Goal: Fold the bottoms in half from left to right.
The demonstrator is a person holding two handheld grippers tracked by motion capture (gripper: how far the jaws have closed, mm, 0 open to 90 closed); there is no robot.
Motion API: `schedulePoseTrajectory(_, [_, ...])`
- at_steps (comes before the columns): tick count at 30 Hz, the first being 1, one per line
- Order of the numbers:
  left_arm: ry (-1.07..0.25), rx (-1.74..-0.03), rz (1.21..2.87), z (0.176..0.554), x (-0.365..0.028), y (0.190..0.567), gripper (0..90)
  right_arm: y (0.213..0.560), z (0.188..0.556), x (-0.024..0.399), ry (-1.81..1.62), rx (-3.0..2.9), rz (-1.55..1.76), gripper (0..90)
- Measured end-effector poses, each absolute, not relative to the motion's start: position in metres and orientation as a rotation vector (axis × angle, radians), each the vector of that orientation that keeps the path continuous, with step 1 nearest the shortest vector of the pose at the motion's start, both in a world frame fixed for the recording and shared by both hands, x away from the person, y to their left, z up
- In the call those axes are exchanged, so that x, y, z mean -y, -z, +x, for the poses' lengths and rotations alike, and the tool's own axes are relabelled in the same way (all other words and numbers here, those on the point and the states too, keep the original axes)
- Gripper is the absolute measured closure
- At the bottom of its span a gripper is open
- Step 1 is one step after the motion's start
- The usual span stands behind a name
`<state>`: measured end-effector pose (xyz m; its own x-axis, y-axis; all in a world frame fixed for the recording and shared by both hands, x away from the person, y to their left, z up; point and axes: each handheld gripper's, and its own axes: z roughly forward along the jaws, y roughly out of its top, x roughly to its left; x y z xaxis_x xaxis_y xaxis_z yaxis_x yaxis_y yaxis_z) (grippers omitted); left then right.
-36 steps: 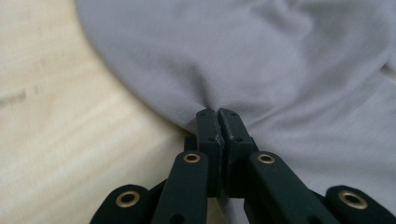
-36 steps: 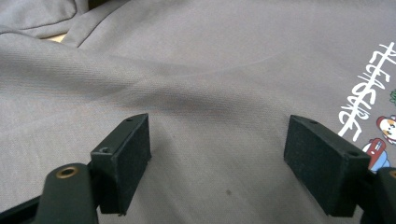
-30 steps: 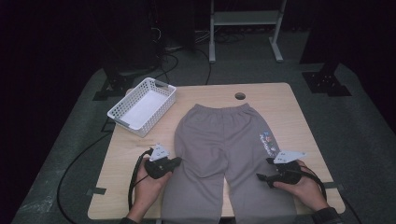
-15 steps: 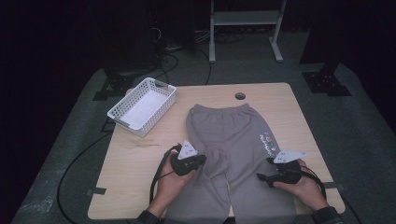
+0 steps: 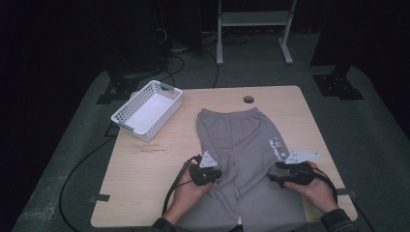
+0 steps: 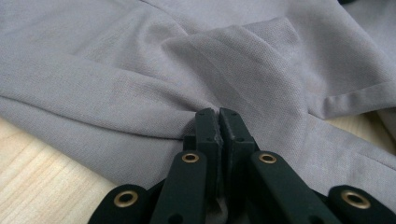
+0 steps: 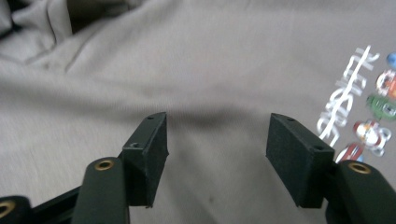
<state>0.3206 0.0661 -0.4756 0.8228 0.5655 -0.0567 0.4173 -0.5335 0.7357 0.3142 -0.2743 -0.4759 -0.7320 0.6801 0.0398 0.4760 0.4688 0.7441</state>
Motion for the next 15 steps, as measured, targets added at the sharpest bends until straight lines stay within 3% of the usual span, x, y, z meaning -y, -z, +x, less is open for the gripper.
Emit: schedulePoseTrajectory(15, [-0.209, -0.711, 2.194, 0.321, -0.07, 0.477, 86.4, 0.438, 0.371, 0.236, -1.188, -2.454, 0.96, 41.7])
